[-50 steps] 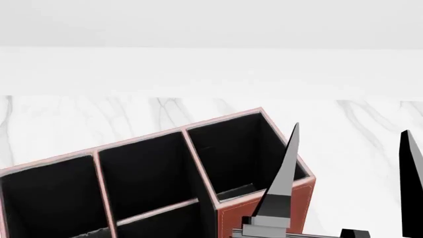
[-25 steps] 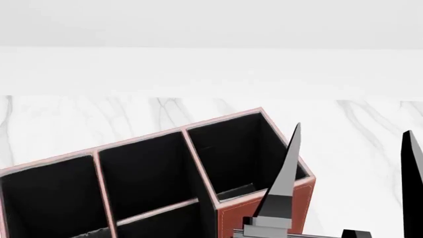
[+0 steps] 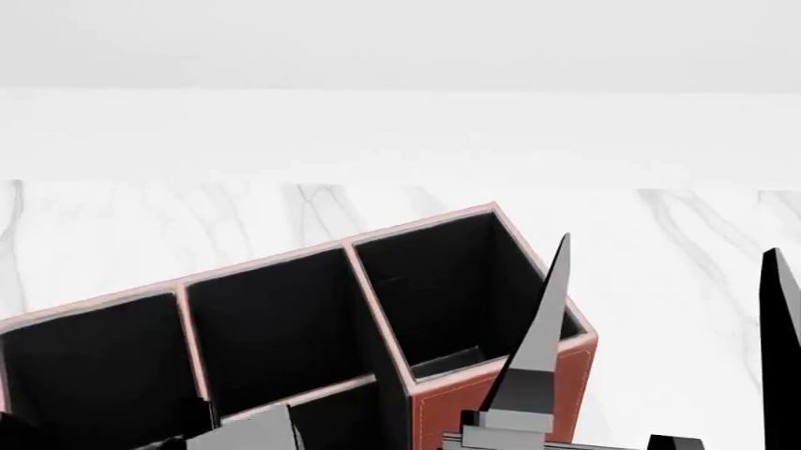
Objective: Pick up the book and place it in the front compartment of the caddy.
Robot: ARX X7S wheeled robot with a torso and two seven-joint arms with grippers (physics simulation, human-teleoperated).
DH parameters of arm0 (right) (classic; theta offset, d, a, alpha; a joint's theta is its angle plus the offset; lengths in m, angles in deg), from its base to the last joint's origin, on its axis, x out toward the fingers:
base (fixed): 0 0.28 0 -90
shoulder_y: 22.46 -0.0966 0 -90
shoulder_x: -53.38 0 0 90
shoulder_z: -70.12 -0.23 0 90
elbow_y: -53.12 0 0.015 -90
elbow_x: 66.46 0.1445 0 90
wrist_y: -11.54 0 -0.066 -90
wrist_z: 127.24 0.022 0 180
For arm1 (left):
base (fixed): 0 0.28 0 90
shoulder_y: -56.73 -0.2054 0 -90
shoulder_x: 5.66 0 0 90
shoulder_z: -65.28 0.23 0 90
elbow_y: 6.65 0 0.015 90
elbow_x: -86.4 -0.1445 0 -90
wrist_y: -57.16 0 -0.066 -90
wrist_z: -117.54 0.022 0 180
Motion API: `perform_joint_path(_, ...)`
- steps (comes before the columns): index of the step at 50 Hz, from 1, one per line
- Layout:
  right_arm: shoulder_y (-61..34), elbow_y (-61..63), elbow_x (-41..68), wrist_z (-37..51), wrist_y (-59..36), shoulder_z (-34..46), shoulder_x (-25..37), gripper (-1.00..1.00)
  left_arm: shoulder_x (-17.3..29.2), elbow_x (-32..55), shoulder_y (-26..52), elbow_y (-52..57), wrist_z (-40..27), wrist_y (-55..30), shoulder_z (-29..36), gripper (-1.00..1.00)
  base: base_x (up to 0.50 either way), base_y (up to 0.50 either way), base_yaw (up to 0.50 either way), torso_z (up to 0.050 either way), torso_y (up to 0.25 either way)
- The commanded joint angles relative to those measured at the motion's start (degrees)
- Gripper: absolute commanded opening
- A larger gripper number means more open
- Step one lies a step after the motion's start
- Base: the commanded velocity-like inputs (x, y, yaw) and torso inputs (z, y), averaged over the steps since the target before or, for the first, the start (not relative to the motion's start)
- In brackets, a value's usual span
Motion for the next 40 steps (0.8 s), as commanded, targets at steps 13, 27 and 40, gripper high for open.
perform_joint_path(13, -0.2, 0.0, 0.1, -0.7, 0.3, -0.3, -0.1, 1.0, -2.4, 17.1, 23.4, -12.7, -4.7, -6.8, -5.4, -1.0, 0.0, 0.0, 0.0, 0.0, 0.001)
perform_joint_path(27, -0.3, 0.1, 0.6, 0.4, 0.5, 0.1, 0.8, 1.0, -4.6, 11.7, 36.3, -19.2, 3.3, -9.6, -3.9, -1.0, 0.0, 0.0, 0.0, 0.0, 0.001)
perform_joint_path(40, -0.2, 0.2, 1.1, 0.9, 0.9, -0.1, 1.4, 1.0, -4.6, -0.3, 42.1, -20.0, 15.9, -7.6, 0.9, -1.0, 0.0, 0.0, 0.0, 0.0, 0.001)
